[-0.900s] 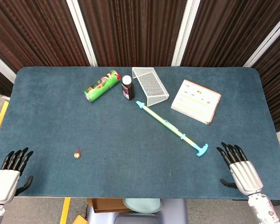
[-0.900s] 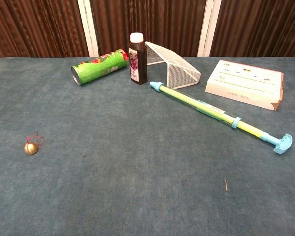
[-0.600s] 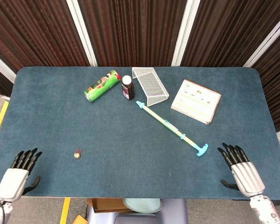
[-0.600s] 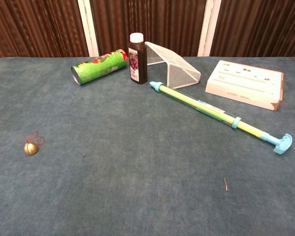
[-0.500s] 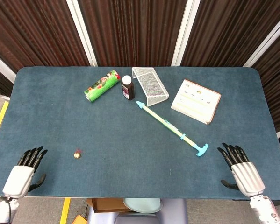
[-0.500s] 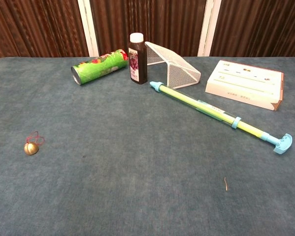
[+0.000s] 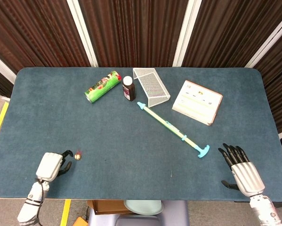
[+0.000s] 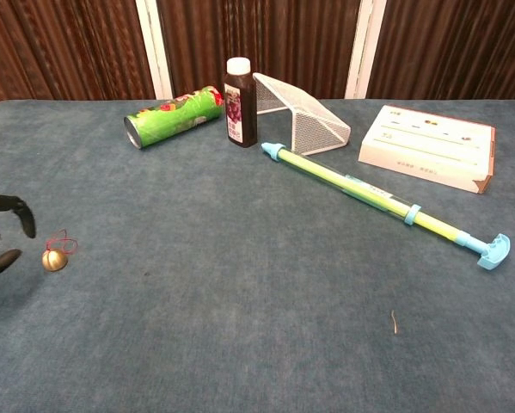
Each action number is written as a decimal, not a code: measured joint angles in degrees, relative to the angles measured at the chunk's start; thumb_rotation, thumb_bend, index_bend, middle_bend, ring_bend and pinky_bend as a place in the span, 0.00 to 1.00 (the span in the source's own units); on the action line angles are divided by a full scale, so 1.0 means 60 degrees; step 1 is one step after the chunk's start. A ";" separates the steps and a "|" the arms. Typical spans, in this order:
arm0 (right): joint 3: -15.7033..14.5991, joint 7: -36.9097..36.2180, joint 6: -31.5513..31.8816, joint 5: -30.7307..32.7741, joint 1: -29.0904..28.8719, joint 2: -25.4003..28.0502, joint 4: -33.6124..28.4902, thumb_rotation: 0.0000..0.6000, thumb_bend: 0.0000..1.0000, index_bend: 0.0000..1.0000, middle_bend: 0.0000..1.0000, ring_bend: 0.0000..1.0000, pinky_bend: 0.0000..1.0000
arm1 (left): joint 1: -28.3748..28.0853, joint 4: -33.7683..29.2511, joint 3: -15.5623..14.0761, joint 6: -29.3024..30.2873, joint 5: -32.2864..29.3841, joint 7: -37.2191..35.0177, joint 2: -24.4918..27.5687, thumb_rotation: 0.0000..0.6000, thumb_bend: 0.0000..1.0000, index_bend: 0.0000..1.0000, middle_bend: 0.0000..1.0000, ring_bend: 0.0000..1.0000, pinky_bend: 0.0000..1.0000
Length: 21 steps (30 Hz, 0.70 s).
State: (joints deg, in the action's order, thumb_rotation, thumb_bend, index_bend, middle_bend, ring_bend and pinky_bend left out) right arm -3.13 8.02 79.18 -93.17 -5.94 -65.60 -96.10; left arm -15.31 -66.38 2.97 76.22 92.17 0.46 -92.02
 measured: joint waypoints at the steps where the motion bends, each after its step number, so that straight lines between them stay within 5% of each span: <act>1: 0.0010 0.0001 -0.0025 0.0030 -0.0010 -0.0006 0.0004 1.00 0.18 0.00 0.00 0.00 0.00 | -0.0066 0.0137 0.0036 -0.0040 -0.0030 0.0013 -0.0108 1.00 0.43 0.47 1.00 1.00 1.00; 21: 0.0115 0.0242 -0.0215 0.0331 -0.0100 -0.0164 0.0023 1.00 0.18 0.00 0.00 0.00 0.00 | -0.0654 0.1863 0.0028 -0.0349 -0.0459 -0.0453 -0.1222 1.00 0.44 0.53 1.00 1.00 1.00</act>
State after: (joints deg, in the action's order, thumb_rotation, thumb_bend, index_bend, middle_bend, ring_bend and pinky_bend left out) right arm -2.44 9.47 77.89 -91.18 -6.54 -66.58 -95.96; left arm -19.24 -55.20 3.14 74.13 89.42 -2.26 -99.35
